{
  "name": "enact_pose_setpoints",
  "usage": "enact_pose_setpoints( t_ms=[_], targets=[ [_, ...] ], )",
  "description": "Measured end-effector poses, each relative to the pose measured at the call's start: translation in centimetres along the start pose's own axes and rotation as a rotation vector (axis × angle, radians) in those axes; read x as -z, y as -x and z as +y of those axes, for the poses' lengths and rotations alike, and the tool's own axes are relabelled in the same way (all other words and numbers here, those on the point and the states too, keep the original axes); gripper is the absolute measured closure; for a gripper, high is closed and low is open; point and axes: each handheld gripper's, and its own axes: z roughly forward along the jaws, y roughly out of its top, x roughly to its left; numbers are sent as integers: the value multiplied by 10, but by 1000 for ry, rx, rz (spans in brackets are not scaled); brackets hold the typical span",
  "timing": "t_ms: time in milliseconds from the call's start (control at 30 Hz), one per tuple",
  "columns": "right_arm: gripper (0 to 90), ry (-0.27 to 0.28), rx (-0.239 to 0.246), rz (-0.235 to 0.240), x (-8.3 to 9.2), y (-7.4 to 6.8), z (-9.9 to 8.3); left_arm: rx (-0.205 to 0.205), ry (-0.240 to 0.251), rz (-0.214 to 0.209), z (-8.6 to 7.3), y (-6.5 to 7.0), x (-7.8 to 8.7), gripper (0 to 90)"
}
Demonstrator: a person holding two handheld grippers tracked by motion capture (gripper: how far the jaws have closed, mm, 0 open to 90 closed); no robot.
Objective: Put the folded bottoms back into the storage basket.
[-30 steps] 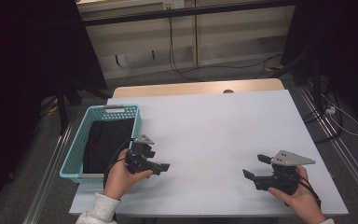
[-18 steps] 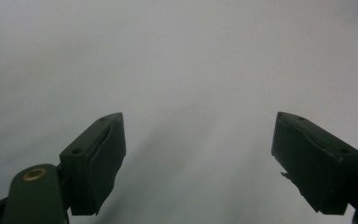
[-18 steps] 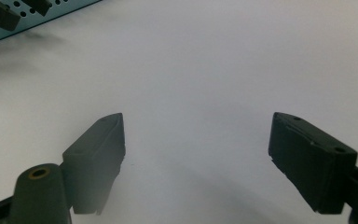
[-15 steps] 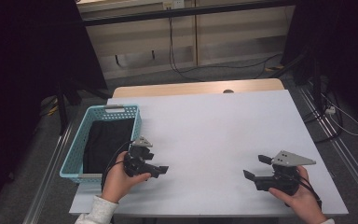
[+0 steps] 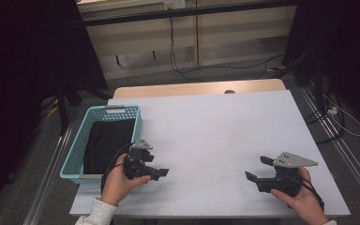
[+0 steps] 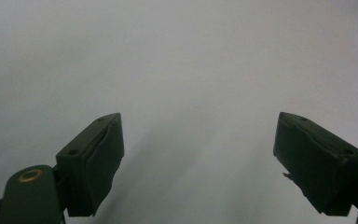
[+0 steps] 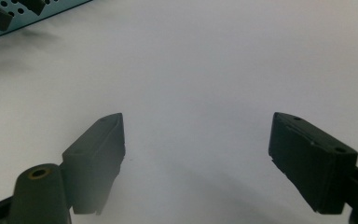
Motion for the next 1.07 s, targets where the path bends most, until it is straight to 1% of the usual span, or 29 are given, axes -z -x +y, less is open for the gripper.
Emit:
enact_pose_setpoints(
  t_ms=[133,300,500,567,633,767,900,967,1067],
  targets=[
    [182,4,1,-1,1,0,1,-8,0,2,0,0,1,152],
    [181,5,0,1,4,0,-1,-6,1,-4,-2,2,0,148],
    [181,10,-11,-16,8,4,-3,-5,0,-8,-2,2,-1,146],
    [181,10,-10,-17,10,4,-4,-12,-4,-5,-2,2,-1,146],
    [181,9,-12,-17,10,4,-4,-11,-4,-13,-2,2,-2,145],
    [182,8,-6,-21,10,4,-5,-1,0,-16,-3,3,-2,144],
    [181,-1,0,-16,8,2,-6,-4,-7,-17,-3,3,-3,142],
    [181,-2,7,-13,7,1,-6,-8,-5,-10,-3,3,-4,141],
    [181,-9,7,-18,4,0,-6,-8,-3,-12,-3,3,-4,140]
  ],
)
